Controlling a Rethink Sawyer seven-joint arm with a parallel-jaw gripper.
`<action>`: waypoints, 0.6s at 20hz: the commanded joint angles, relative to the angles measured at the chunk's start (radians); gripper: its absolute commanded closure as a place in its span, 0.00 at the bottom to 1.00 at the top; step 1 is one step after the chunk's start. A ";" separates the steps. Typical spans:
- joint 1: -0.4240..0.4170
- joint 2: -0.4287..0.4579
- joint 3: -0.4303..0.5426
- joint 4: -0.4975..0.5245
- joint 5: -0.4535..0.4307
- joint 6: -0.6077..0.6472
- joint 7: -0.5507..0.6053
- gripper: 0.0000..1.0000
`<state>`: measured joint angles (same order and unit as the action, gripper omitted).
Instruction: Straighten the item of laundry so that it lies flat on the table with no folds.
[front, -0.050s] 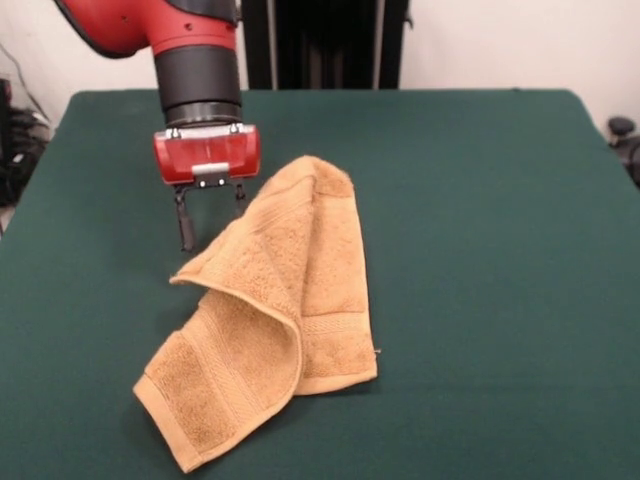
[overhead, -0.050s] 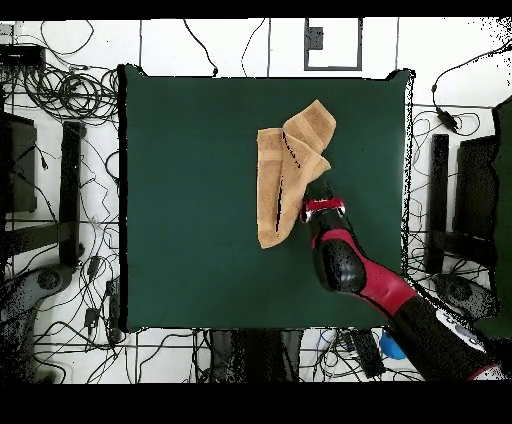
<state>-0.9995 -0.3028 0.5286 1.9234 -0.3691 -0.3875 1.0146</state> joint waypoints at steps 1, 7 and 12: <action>0.034 0.047 -0.005 0.010 0.043 -0.012 0.302 0.00; 0.020 0.055 0.010 0.005 0.034 0.004 0.297 0.00; 0.010 0.057 0.024 0.008 0.029 0.017 0.294 0.00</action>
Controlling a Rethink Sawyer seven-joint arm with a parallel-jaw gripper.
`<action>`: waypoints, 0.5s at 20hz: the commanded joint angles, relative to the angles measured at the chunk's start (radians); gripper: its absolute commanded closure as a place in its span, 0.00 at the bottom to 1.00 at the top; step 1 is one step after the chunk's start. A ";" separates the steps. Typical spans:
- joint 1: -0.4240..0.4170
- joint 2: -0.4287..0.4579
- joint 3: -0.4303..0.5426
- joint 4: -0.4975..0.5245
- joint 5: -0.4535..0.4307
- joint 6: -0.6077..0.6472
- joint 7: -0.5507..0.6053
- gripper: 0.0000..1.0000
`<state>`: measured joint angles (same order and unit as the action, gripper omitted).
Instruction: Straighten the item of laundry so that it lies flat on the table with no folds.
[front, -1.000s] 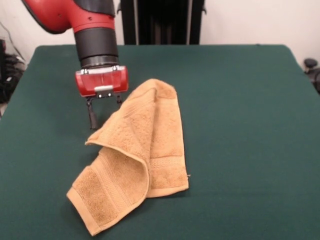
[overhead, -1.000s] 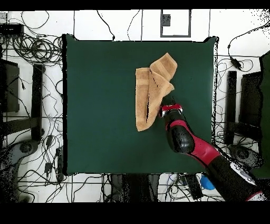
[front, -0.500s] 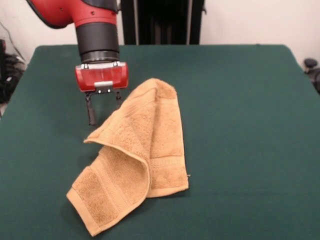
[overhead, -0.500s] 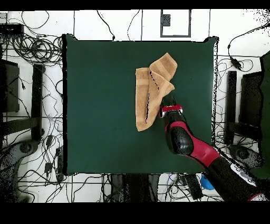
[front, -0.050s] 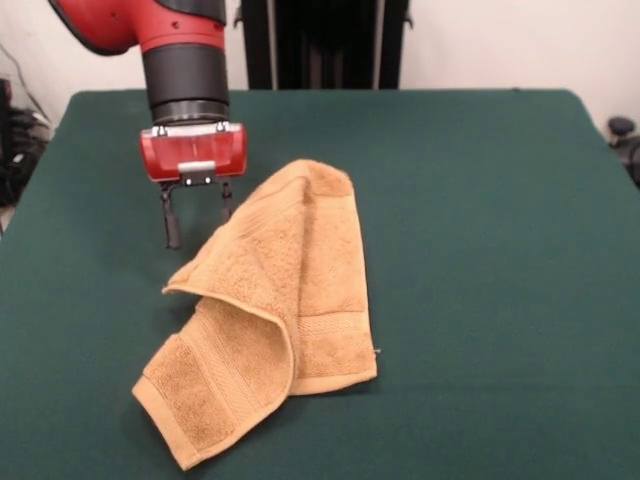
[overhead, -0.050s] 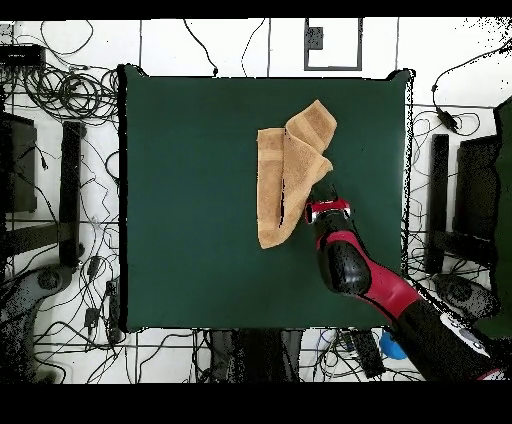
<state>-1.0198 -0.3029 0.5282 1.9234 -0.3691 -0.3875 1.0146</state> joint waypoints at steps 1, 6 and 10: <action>0.026 0.059 0.029 0.009 0.026 0.019 0.294 0.00; 0.019 0.086 0.067 0.005 -0.001 -0.007 0.301 0.00; 0.078 0.059 0.033 0.022 0.050 -0.034 0.315 0.00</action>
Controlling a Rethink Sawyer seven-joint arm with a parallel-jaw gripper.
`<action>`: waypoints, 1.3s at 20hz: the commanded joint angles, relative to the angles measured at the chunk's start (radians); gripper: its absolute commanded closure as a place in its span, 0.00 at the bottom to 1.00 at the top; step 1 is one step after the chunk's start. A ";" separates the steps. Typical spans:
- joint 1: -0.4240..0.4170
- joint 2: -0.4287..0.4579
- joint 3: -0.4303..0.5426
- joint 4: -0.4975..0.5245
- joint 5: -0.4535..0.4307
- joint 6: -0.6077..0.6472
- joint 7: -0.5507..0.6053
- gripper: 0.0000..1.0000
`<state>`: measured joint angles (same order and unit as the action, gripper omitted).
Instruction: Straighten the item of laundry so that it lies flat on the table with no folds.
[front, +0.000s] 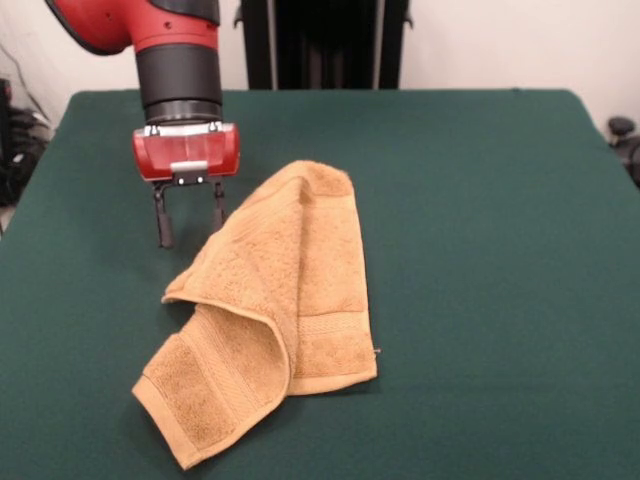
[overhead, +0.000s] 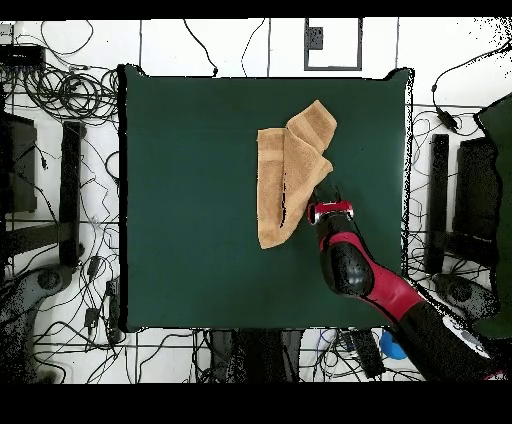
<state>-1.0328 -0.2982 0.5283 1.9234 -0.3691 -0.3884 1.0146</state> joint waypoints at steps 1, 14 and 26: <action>0.097 0.048 0.039 0.016 0.057 -0.022 0.313 0.00; 0.138 0.030 0.084 -0.089 0.115 0.081 0.290 0.00; 0.165 -0.026 0.046 0.018 0.226 -0.082 0.382 0.00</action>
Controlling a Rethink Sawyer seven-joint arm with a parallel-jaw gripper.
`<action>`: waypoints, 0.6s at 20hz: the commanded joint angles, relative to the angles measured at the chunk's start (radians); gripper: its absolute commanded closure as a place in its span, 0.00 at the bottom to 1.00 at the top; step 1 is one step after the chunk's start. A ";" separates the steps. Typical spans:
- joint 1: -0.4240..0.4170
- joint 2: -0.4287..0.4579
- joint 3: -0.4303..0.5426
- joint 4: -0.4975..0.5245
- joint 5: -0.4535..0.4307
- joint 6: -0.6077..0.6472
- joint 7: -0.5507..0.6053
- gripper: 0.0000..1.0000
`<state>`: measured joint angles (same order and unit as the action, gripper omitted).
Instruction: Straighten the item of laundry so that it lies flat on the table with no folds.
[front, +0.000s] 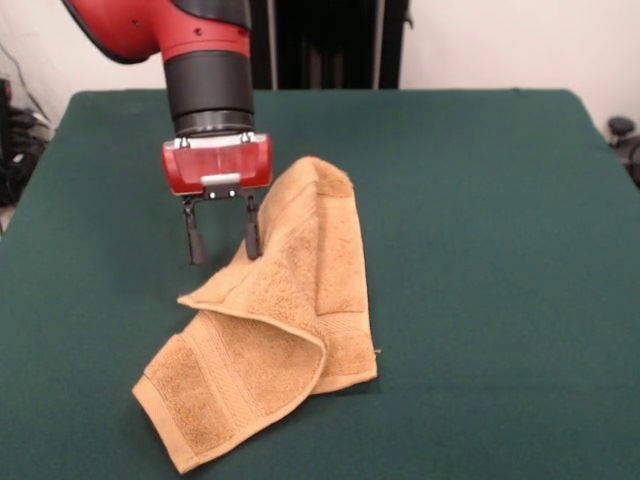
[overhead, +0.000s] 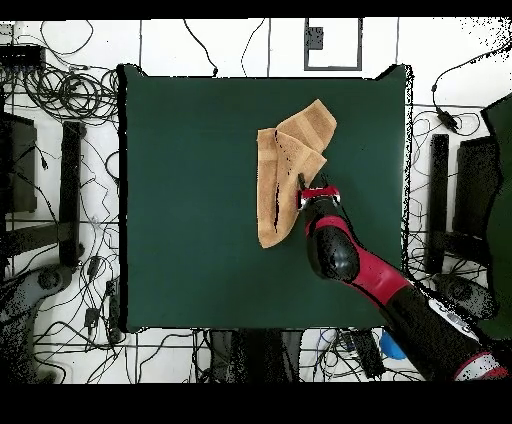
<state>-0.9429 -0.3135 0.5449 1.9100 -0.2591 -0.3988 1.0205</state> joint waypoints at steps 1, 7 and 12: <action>0.076 -0.015 0.030 0.035 0.118 -0.076 0.376 0.00; 0.086 -0.027 0.021 0.049 0.130 -0.093 0.405 0.00; 0.075 -0.014 0.052 0.026 0.103 -0.068 0.436 0.00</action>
<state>-0.9145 -0.3523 0.5461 1.9280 -0.2093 -0.4539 1.1430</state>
